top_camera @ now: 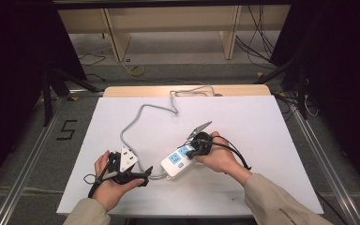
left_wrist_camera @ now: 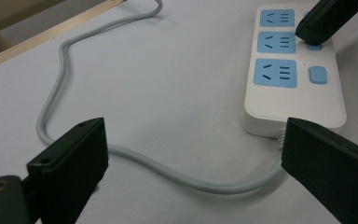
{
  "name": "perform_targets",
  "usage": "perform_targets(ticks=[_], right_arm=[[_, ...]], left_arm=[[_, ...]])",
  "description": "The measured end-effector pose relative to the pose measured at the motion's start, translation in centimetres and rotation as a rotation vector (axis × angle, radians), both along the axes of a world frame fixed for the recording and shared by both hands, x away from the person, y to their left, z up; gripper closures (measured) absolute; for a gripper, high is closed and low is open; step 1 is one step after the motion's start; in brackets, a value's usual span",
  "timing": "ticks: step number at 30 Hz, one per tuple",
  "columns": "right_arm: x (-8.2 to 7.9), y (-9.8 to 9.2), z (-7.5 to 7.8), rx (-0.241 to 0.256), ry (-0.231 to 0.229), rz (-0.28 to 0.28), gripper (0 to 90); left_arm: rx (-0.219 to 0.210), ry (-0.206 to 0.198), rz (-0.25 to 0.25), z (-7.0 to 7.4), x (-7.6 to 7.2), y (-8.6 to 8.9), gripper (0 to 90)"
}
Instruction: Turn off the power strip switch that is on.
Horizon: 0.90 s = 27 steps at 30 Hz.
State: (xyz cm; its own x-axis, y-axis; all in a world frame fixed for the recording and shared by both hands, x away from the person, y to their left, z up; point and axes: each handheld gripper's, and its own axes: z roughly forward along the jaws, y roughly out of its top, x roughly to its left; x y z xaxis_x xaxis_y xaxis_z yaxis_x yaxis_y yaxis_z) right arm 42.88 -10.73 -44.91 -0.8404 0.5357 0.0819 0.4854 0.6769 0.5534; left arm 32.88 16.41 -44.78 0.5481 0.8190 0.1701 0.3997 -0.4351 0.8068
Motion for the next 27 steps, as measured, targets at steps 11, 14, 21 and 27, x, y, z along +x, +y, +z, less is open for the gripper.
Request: perform_targets(ticks=[11, 14, 21, 27], right_arm=[[-0.04, -0.02, -0.02, 0.002, -0.003, -0.002, 90.0], [-0.02, -0.05, -0.02, 0.005, -0.002, -0.002, 90.0], [0.05, -0.10, -0.04, 0.008, -0.001, 0.001, 90.0], [0.02, -0.07, -0.03, 0.007, -0.001, 0.000, 90.0]], left_arm=[[0.004, 0.000, -0.005, -0.01, -0.02, -0.04, 6.9], [0.003, 0.001, -0.004, -0.04, -0.01, -0.02, 6.9], [0.002, 0.008, -0.006, -0.12, 0.06, -0.08, 6.9], [0.004, 0.002, -0.006, -0.07, 0.01, -0.06, 6.9]])
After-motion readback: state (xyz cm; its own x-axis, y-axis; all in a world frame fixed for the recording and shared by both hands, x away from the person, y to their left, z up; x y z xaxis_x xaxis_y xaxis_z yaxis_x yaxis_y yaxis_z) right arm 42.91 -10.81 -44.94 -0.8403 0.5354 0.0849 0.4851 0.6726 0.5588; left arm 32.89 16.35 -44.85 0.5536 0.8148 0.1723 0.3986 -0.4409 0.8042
